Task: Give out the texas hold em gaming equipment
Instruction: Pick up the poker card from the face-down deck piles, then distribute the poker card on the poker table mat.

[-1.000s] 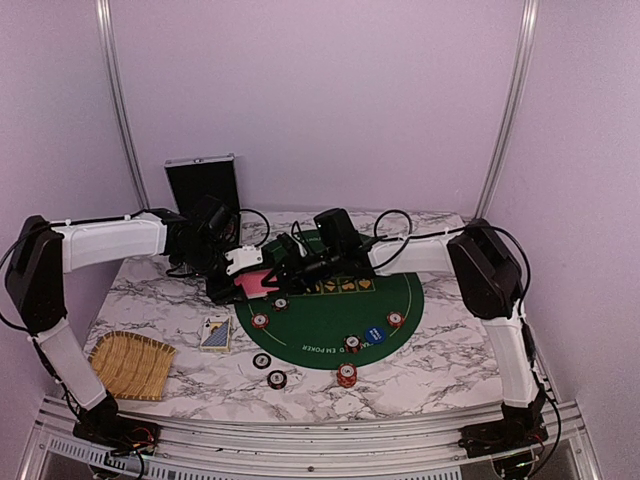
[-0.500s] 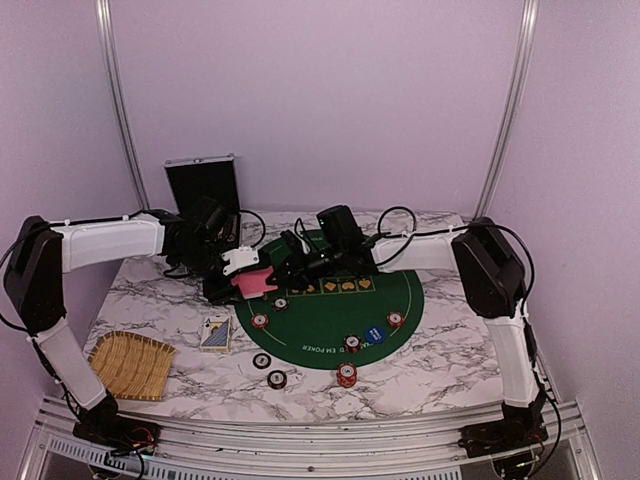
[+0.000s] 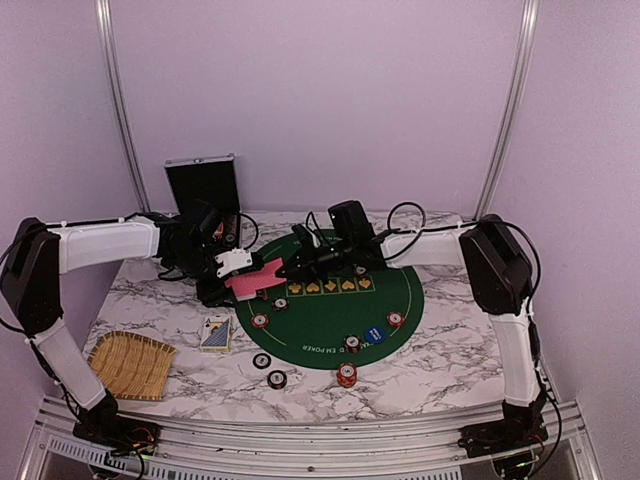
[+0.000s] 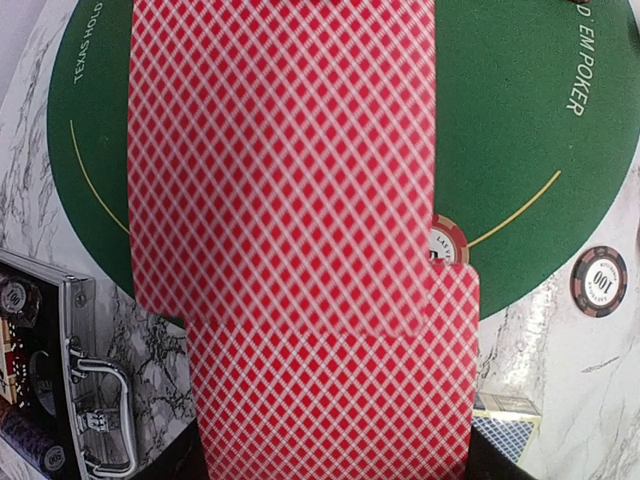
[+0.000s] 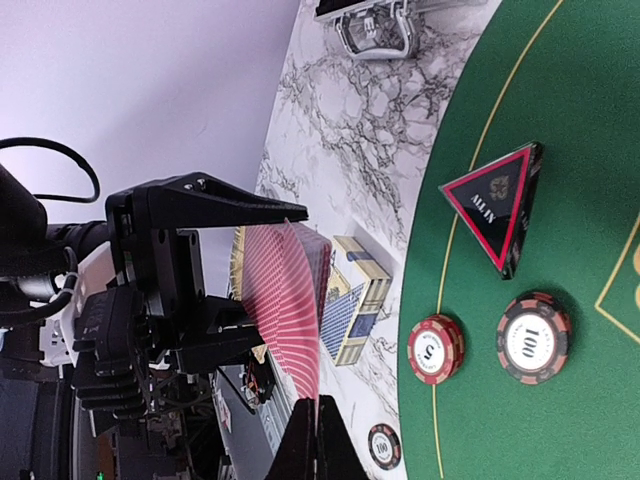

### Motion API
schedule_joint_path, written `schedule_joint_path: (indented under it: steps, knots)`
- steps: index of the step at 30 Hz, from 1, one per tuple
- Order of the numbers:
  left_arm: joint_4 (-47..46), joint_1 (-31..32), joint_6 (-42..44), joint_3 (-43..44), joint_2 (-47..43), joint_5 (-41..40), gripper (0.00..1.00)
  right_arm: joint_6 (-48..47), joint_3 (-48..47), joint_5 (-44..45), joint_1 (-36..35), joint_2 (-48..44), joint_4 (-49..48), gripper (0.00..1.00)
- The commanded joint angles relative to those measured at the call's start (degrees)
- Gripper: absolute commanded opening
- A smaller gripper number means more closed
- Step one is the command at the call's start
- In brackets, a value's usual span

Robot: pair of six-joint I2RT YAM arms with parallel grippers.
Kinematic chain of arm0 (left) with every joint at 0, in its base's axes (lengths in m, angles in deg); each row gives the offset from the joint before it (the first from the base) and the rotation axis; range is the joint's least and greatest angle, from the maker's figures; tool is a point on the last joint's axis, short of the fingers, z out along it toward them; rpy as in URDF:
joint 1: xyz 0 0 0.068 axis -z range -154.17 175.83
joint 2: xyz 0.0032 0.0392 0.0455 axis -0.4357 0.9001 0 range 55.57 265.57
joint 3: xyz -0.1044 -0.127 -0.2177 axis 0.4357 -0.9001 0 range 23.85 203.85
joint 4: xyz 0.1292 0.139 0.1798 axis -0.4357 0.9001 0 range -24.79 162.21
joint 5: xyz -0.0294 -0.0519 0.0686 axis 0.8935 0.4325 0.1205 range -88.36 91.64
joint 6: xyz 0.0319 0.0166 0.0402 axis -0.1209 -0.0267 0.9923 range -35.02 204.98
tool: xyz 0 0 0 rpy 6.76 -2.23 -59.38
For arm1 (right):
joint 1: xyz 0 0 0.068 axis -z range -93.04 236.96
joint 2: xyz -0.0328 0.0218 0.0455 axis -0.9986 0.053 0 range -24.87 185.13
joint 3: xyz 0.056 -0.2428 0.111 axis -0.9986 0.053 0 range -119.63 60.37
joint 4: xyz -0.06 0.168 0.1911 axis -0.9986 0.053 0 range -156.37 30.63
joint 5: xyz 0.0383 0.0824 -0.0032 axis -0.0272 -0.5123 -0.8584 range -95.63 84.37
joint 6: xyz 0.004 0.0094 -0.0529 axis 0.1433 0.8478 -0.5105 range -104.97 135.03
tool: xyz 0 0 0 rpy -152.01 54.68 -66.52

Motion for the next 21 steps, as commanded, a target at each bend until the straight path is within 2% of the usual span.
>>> schedule_joint_path:
  steps: [1,9,21]
  knots:
    - [-1.3,-0.9,0.2,-0.9,-2.9,-0.5,0.12,1.3,-0.1,-0.8,2.9,-2.5,-2.3,0.00]
    - [-1.1,-1.8,0.0,-2.0,-4.6,-0.5,0.11,0.8,-6.5,-1.1,6.4,2.9,-1.8,0.00]
    - [-0.3,-1.8,-0.9,-2.7,-6.3,0.5,0.11,5.7,-20.0,-0.7,3.5,17.4,-4.5,0.00]
